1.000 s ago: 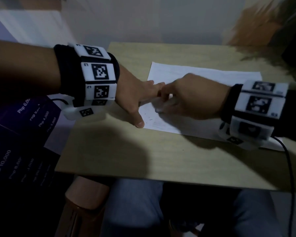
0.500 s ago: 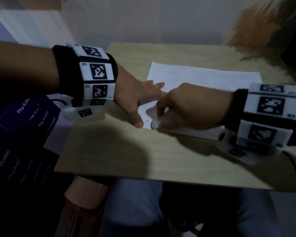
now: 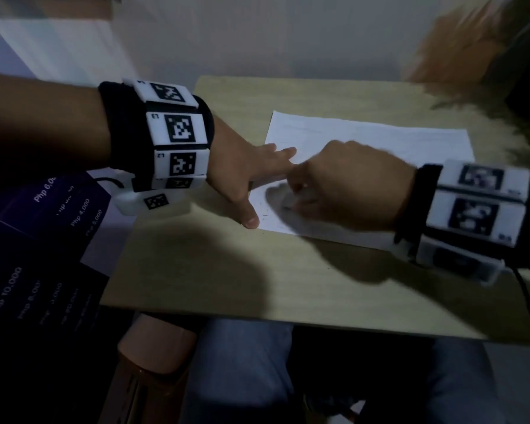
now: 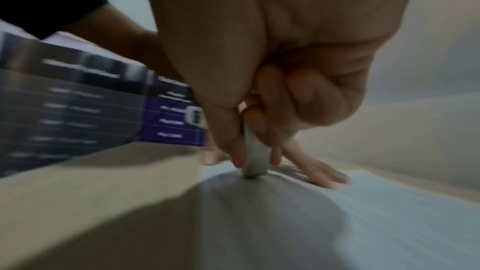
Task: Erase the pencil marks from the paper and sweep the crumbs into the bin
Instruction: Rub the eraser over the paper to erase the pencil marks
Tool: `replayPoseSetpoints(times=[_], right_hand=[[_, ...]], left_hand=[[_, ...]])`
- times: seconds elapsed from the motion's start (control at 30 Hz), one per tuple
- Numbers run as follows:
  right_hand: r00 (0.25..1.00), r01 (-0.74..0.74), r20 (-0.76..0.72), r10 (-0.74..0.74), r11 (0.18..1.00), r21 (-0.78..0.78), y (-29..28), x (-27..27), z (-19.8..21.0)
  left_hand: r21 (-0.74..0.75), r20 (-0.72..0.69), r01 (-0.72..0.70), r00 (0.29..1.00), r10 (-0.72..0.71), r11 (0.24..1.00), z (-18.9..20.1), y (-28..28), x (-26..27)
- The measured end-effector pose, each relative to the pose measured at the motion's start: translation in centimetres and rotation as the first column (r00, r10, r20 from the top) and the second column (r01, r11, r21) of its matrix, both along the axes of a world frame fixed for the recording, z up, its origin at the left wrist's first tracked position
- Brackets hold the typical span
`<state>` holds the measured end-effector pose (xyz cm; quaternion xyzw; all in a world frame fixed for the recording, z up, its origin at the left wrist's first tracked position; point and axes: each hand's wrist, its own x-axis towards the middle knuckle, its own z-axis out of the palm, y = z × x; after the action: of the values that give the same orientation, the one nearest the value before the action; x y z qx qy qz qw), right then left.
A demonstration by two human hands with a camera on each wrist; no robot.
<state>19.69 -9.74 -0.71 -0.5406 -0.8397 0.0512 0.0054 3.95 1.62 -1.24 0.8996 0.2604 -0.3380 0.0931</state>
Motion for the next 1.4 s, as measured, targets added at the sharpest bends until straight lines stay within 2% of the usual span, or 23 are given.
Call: replayPoseSetpoints(times=[0.1, 0.17, 0.27, 0.33, 0.43, 0.5, 0.6, 0.67, 0.73, 0.8, 0.87, 0.93, 1.0, 1.07, 1.13, 1.2, 1.3, 1.4], right_hand=[[0.997, -0.07, -0.022, 0.068, 0.993, -0.096, -1.1, -0.8, 0.0], [0.997, -0.017, -0.074, 0.006, 0.989, -0.148, 0.2, 0.0, 0.2], [0.996, 0.064, -0.056, -0.068, 0.996, -0.059, 1.4, 1.0, 0.2], [1.0, 0.016, 0.007, -0.017, 0.999, 0.04, 0.2, 0.4, -0.2], [0.998, -0.067, -0.015, 0.066, 0.993, -0.094, -1.0, -0.6, 0.0], [0.999, -0.018, -0.054, 0.01, 0.988, -0.154, 0.2, 0.1, 0.3], [0.999, 0.055, 0.002, -0.054, 0.997, -0.048, 1.1, 1.0, 0.2], [0.997, -0.004, 0.074, 0.0, 0.998, 0.063, -0.4, 0.2, -0.2], [0.997, -0.055, 0.043, 0.057, 0.997, -0.05, -1.5, -0.5, -0.3], [0.999, -0.047, -0.033, 0.042, 0.985, -0.163, -1.0, -0.3, 0.1], [0.998, 0.021, -0.057, -0.029, 0.991, -0.136, 0.2, 0.6, 0.2], [0.998, 0.067, -0.013, -0.068, 0.997, -0.04, 0.5, 0.9, 0.2], [0.997, 0.023, 0.067, -0.025, 0.999, 0.028, -0.6, 0.2, -0.1], [0.998, -0.037, 0.054, 0.042, 0.996, -0.079, -1.8, -0.6, -0.1], [1.0, -0.013, -0.027, 0.008, 0.984, -0.177, -1.1, -0.2, 0.3], [0.998, 0.042, -0.043, -0.051, 0.984, -0.175, 0.5, 0.8, 0.5], [0.997, 0.077, 0.015, -0.076, 0.994, -0.075, 1.0, 1.6, 0.0], [0.999, 0.017, -0.035, -0.023, 0.987, -0.157, -0.6, 0.6, -0.2]], left_hand=[[-0.008, -0.021, 0.003, 1.0, -0.003, 1.0, -0.1, 0.0, 0.0], [-0.015, -0.003, 0.004, 1.0, -0.004, 1.0, 0.0, -0.1, 0.0], [0.002, -0.011, -0.02, 1.0, 0.02, 1.0, 0.4, -0.4, 0.1], [0.006, -0.017, -0.02, 1.0, 0.02, 1.0, 0.3, -0.3, 0.1], [-0.002, -0.029, 0.002, 1.0, -0.002, 1.0, 0.0, -0.1, 0.0], [-0.013, -0.01, 0.008, 1.0, -0.008, 1.0, 0.0, 0.0, 0.0], [-0.02, 0.013, 0.01, 1.0, -0.01, 1.0, 0.2, 0.0, 0.0], [0.003, -0.018, 0.005, 1.0, -0.005, 1.0, 0.1, -0.1, 0.0], [0.019, -0.042, -0.003, 0.999, 0.004, 1.0, -0.1, -0.2, 0.0], [0.008, -0.038, -0.005, 0.999, 0.005, 1.0, 0.0, -0.1, 0.0], [-0.011, -0.013, 0.012, 1.0, -0.012, 1.0, 0.1, 0.0, 0.0], [-0.006, -0.014, 0.024, 1.0, -0.024, 1.0, 0.3, -0.1, 0.0], [0.019, -0.045, 0.017, 0.999, -0.016, 1.0, 0.2, -0.2, 0.0], [0.031, -0.063, 0.012, 0.998, -0.01, 0.999, 0.2, -0.2, 0.1], [0.02, -0.061, 0.013, 0.998, -0.012, 1.0, 0.2, -0.2, 0.2], [0.011, -0.037, 0.025, 0.999, -0.024, 1.0, 0.3, -0.1, 0.2], [0.034, -0.044, 0.038, 0.998, -0.037, 0.999, 0.3, -0.1, 0.3], [0.034, -0.052, 0.031, 0.998, -0.029, 0.999, 0.2, -0.1, 0.2]])
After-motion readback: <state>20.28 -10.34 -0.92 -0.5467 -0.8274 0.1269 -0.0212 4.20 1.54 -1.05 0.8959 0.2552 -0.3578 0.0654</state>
